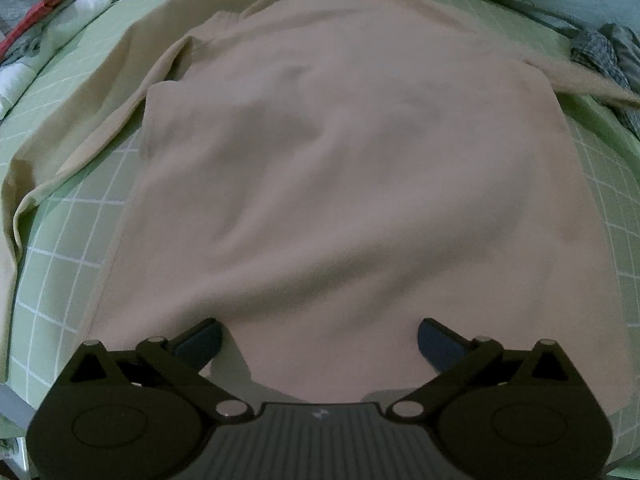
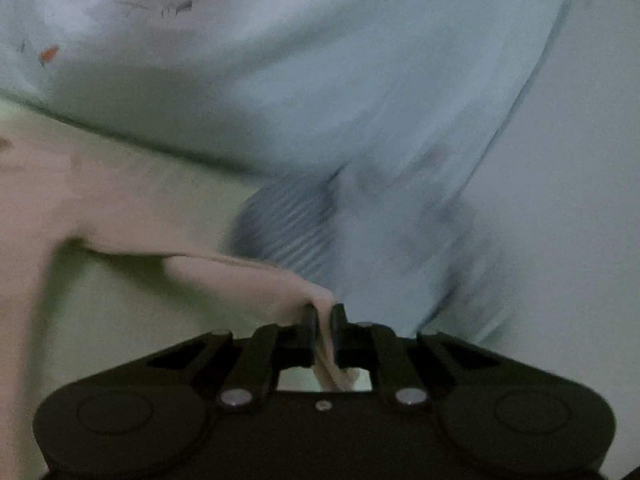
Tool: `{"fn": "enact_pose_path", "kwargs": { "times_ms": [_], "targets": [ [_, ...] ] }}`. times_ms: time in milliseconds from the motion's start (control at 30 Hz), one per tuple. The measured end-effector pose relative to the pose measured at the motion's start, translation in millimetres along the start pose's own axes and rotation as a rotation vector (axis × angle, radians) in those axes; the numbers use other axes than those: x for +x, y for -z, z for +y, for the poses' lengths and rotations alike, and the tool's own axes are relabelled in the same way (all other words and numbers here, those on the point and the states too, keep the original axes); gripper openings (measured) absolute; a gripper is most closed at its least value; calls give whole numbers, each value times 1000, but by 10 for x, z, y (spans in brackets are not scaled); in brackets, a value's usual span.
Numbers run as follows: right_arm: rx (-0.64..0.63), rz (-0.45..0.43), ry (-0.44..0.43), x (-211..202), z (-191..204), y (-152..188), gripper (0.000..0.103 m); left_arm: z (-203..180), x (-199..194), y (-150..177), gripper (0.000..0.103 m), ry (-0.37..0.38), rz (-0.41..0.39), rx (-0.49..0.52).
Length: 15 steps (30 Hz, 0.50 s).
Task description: Fold clothes
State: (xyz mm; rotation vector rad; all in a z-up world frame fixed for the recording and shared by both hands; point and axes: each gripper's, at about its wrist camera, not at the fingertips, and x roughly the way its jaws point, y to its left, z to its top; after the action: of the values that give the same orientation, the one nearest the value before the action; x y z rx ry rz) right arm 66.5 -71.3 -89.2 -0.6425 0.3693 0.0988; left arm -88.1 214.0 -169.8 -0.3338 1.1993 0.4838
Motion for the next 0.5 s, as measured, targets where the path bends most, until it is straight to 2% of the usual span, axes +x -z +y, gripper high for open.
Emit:
{"fn": "enact_pose_path", "kwargs": {
  "times_ms": [33,67,133,167,200,333,433,500],
  "targets": [
    [-51,-20,47,-22,33,52,9,2,1,-1,103,0,0,1],
    [-106,6,59,8,93,134,10,3,2,-2,103,1,0,2],
    [-169,181,-28,189,226,345,10,6,3,-4,103,1,0,4],
    [-135,268,-87,263,243,458,10,12,3,-3,103,2,1,6],
    [-71,327,-126,291,221,539,10,16,2,-2,103,2,1,6],
    [288,416,-234,290,-60,637,36,24,17,-7,103,2,3,6],
    [650,435,-322,383,-330,643,42,16,27,-19,103,1,8,3],
    [941,467,-387,466,-477,739,44,10,31,-23,103,0,9,1]
  ]
}}
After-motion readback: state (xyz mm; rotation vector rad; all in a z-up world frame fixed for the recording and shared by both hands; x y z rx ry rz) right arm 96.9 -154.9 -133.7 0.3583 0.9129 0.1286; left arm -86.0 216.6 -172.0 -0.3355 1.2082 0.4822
